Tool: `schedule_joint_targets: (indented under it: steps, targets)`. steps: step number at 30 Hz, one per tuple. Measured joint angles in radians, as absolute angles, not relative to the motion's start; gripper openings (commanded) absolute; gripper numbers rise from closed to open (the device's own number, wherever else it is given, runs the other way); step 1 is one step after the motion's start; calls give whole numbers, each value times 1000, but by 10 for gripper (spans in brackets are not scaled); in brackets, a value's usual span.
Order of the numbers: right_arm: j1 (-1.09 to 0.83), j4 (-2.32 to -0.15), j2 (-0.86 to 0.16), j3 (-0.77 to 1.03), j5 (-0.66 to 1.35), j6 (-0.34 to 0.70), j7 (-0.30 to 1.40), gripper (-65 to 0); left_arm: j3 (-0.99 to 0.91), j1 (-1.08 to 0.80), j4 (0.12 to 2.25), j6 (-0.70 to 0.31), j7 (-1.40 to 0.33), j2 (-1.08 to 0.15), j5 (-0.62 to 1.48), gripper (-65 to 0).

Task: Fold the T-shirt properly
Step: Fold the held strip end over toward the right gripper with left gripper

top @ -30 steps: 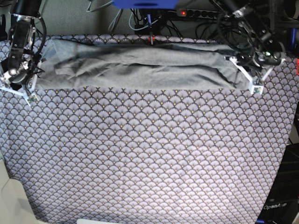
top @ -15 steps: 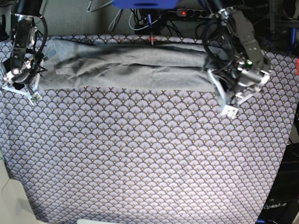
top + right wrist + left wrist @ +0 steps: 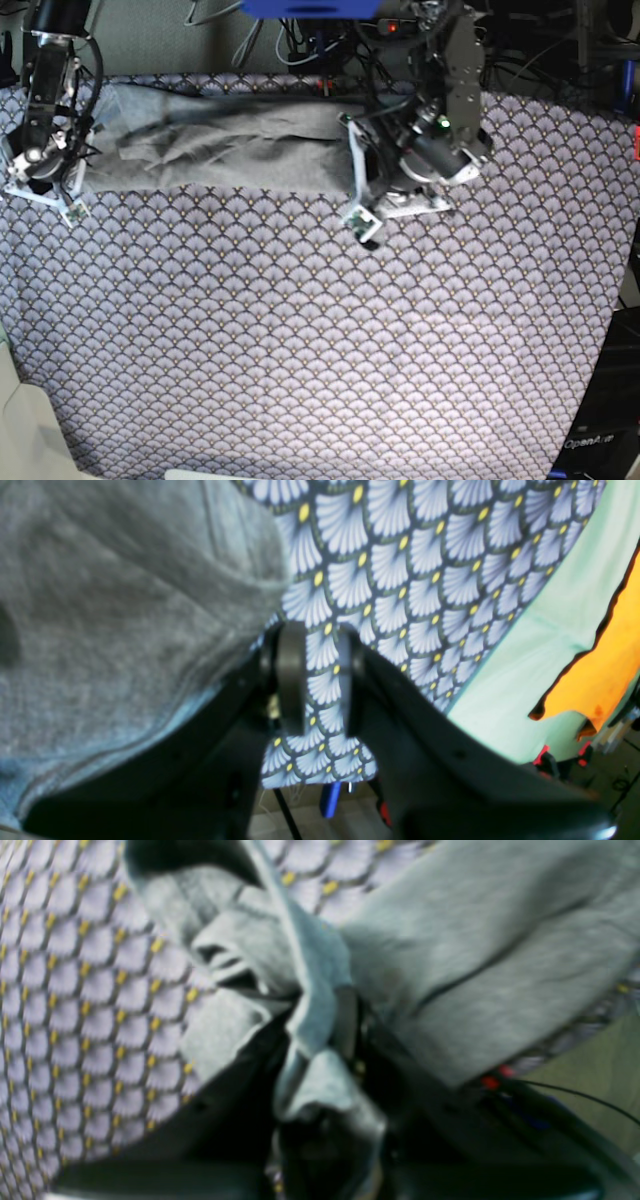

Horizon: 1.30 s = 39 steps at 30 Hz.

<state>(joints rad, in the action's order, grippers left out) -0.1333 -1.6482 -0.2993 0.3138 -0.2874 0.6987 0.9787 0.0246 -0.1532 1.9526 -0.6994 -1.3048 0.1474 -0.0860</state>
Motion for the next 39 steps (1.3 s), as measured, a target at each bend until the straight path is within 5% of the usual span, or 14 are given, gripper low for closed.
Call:
schedule_joint_targets:
  steps: [9,28,32,39]
  targets:
    - [-131,-1648,-299,314,-287,699,979,-521,81,-192,1960,-700,-1306,150,-84,-650]
    - [-128,-1649,-302,272,-288,699,982,-521,366,-207,1990,216,-1291,145,-87,-650]
    - [-128,-1649,-301,267,-287,699,945,-521,442,-200,1988,335,-1299,147,-66,-650]
    - [-128,-1649,-302,267,-288,699,941,-521,465,-165,1951,348,-1298,144,-81,-650]
